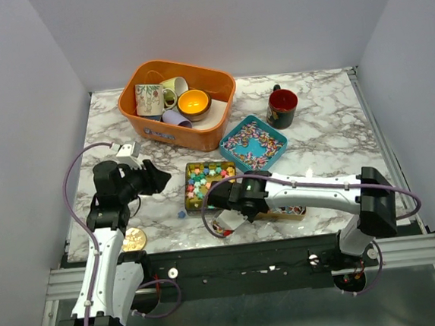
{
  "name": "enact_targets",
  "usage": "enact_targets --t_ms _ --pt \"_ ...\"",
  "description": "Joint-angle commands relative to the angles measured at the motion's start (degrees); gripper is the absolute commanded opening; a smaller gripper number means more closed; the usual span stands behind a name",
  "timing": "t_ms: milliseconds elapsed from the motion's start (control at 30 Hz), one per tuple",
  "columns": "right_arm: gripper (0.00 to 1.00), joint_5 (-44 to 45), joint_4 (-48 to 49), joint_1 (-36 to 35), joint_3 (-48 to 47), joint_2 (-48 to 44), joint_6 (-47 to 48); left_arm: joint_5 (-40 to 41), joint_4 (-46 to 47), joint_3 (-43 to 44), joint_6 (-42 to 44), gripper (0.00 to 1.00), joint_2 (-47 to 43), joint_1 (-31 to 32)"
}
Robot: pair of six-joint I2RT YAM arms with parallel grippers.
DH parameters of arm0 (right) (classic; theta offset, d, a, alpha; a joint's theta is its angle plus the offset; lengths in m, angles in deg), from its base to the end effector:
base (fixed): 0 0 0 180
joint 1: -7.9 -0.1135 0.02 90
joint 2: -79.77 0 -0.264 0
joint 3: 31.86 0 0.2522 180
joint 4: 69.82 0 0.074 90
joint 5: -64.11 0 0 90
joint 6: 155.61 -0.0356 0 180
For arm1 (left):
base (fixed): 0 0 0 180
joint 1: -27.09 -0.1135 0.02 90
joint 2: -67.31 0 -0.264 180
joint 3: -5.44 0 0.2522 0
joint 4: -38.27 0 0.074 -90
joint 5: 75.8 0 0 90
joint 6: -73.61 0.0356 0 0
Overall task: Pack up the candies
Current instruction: Place the fake candies in the packing bottle, then place the spatula at the center of the board.
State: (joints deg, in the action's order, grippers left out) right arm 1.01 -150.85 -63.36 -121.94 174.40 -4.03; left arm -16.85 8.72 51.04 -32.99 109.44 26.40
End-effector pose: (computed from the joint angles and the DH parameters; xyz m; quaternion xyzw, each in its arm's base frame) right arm 0.1119 0.2797 0.2512 -0.8871 0.3970 -0.2284 0.0570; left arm 0.1700 -0.0163 0.2599 0.0172 0.8295 -0.2955 0.4737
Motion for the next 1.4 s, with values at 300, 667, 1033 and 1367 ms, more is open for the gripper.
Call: enact_targets --t_ms 300,667,1033,1367 --pt "0.01 10.3 -12.7 -6.1 -6.6 5.4 -9.3 0.5 2.0 -3.3 -1.3 0.57 -6.7 -0.3" --pt "0.01 7.6 -14.6 -5.8 -4.5 1.3 -15.2 -0.2 1.3 -1.5 -1.5 0.57 -4.9 -0.3" --pt "0.01 -13.6 -3.0 26.3 -3.5 -10.6 -25.1 -1.7 0.6 3.5 1.4 0.57 3.9 -0.2" --pt "0.01 -24.3 17.7 56.3 14.8 -23.6 -41.6 -1.7 -3.9 9.1 8.6 0.58 11.3 0.0"
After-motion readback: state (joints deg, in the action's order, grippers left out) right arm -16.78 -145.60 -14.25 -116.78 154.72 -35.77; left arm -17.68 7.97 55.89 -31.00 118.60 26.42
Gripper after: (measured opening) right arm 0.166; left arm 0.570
